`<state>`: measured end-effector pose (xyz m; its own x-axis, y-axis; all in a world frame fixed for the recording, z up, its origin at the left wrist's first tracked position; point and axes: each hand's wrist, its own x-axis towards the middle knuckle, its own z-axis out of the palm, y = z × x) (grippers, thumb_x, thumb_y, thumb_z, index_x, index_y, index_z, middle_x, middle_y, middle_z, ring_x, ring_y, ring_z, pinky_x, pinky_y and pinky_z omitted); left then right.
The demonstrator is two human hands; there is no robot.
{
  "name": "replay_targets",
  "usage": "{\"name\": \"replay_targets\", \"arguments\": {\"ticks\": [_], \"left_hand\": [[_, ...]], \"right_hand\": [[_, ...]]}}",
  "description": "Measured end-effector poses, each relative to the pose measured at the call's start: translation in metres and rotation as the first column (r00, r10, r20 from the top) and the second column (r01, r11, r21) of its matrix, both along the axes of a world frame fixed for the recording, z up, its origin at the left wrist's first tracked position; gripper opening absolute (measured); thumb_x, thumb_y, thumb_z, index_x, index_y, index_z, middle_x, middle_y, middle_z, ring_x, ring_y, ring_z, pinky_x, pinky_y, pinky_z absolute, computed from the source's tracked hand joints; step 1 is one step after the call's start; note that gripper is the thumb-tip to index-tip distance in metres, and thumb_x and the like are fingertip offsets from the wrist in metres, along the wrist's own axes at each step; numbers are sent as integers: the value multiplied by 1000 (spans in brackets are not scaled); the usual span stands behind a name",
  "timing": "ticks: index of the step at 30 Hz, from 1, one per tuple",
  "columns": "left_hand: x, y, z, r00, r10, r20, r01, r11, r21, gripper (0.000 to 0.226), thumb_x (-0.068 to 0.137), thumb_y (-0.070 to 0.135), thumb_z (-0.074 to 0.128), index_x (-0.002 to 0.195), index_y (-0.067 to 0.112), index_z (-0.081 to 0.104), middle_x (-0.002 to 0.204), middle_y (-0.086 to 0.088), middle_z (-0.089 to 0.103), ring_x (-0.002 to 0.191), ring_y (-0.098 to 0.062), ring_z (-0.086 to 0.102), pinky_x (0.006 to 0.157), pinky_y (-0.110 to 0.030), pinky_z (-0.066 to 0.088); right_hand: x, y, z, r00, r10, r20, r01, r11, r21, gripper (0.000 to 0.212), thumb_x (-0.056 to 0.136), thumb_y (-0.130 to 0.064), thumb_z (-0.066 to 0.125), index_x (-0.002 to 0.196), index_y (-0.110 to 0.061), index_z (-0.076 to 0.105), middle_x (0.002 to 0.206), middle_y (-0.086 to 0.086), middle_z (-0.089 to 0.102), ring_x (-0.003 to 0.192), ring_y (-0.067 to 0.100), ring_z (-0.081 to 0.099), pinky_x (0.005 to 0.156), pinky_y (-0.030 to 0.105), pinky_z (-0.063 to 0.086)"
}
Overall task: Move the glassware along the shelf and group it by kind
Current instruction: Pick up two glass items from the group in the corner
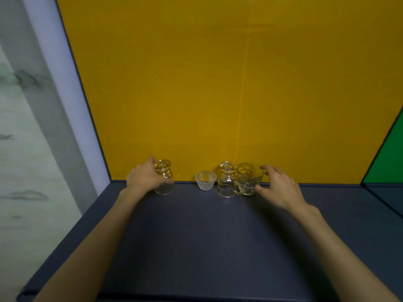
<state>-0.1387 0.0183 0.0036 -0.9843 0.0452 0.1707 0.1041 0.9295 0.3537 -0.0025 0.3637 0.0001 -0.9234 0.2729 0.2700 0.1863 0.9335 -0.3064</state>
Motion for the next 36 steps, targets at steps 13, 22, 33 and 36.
{"name": "replay_targets", "arguments": {"ticks": [13, 22, 33, 36], "left_hand": [[0, 25, 0, 992, -120, -24, 114, 975, -190, 86, 52, 66, 86, 115, 25, 44, 109, 0, 63, 98, -25, 60, 80, -39, 52], [21, 37, 17, 999, -45, 16, 15, 620, 784, 101, 42, 40, 100, 124, 15, 46, 113, -3, 65, 102, -22, 64, 87, -40, 55], [66, 42, 26, 888, -417, 193, -248, -81, 965, 50, 70, 12, 81, 116, 6, 62, 103, -14, 76, 102, -29, 69, 100, -49, 51], [73, 43, 27, 887, -421, 188, -184, 50, 982, 52, 68, 14, 82, 115, 4, 63, 101, -12, 77, 101, -28, 68, 101, -48, 51]], "right_hand": [[6, 9, -5, 997, 19, 73, -21, 999, 37, 43, 86, -45, 65, 121, -28, 47, 122, 4, 54, 110, 30, 56, 74, 34, 37], [-2, 18, -7, 996, 0, 85, 0, 1000, -1, 48, 82, -56, 70, 103, -21, 43, 108, 2, 55, 97, 22, 52, 72, 35, 40], [-12, 13, -15, 999, 32, 26, -29, 996, -89, 89, 74, -63, 75, 138, -21, 28, 137, 6, 53, 120, 27, 54, 87, 42, 49], [-17, 13, -15, 999, 26, 44, -18, 986, -163, 112, 70, -66, 76, 153, -20, 16, 149, 8, 47, 132, 31, 49, 97, 46, 46]]}}
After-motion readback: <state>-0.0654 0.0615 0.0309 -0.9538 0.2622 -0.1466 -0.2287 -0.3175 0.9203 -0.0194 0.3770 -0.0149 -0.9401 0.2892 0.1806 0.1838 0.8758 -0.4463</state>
